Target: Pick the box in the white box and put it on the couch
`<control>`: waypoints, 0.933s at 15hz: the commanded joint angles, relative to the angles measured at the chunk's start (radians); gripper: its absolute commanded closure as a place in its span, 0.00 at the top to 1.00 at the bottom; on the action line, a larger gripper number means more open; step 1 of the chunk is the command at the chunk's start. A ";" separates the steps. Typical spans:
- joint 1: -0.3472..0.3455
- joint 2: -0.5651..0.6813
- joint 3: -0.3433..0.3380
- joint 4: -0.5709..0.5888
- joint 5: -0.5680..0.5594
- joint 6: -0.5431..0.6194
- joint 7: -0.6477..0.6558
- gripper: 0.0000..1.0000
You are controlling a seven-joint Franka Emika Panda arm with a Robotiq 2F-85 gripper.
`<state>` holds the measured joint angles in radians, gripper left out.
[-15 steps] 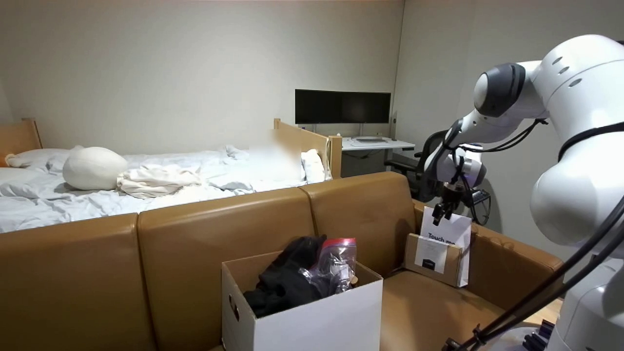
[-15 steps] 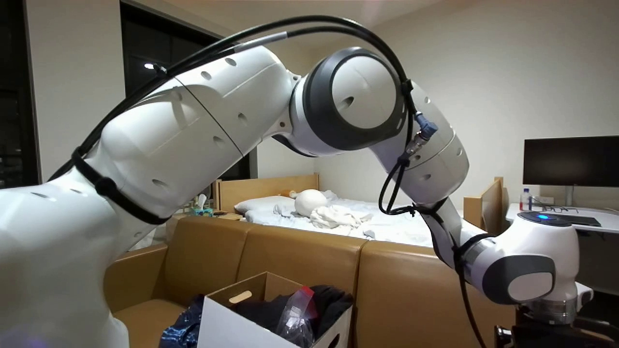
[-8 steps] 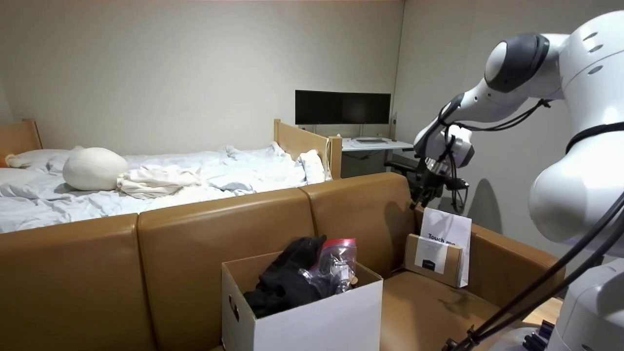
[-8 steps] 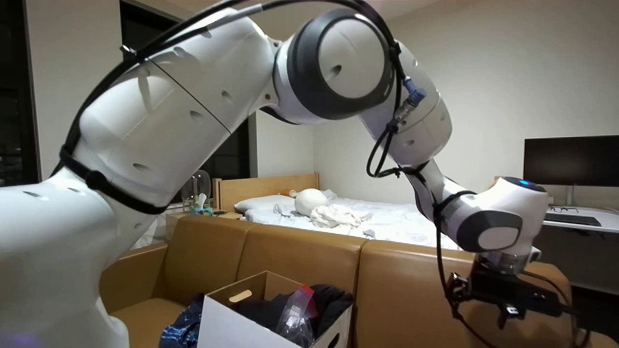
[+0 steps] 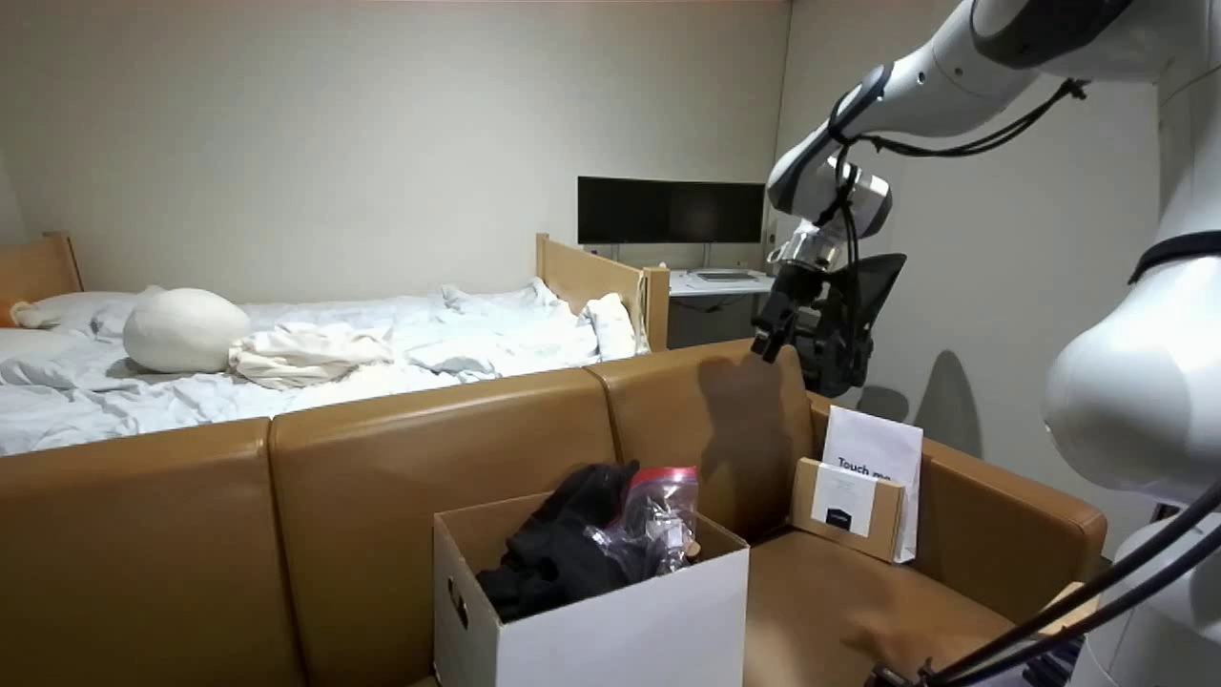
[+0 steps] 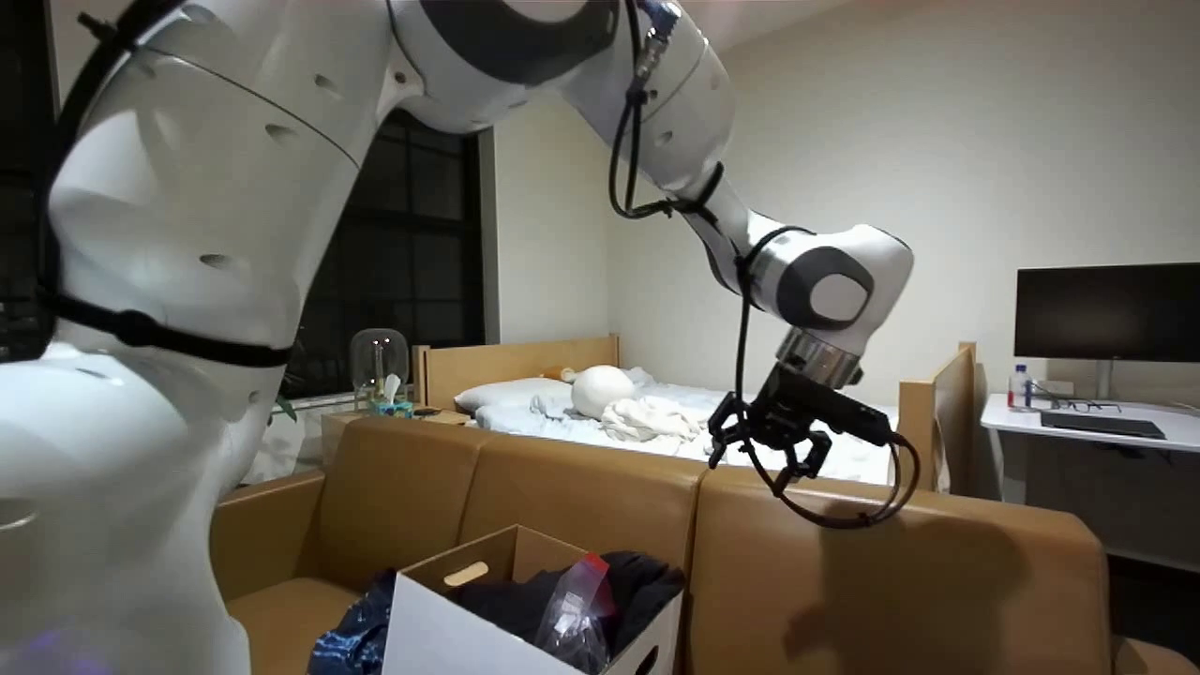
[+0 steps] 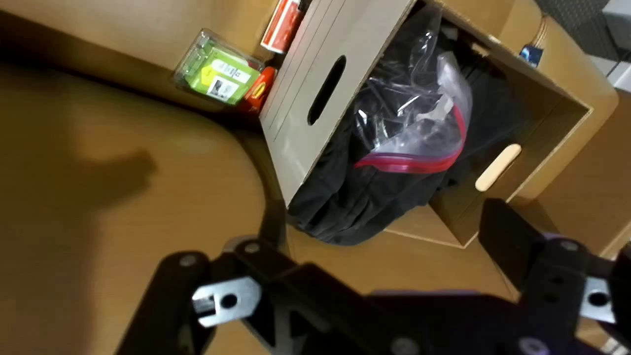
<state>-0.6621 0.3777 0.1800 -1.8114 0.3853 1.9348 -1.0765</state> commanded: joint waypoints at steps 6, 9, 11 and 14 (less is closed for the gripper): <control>0.481 -0.404 -0.153 -0.236 -0.354 0.000 0.388 1.00; 0.579 -0.504 -0.137 -0.279 -0.530 -0.064 0.557 1.00; 0.605 -0.454 -0.162 -0.228 -0.484 -0.060 0.524 1.00; 0.618 -0.493 -0.165 -0.258 -0.508 -0.063 0.543 1.00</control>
<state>-0.0762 -0.1162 0.0452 -2.0710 -0.1193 1.8739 -0.5368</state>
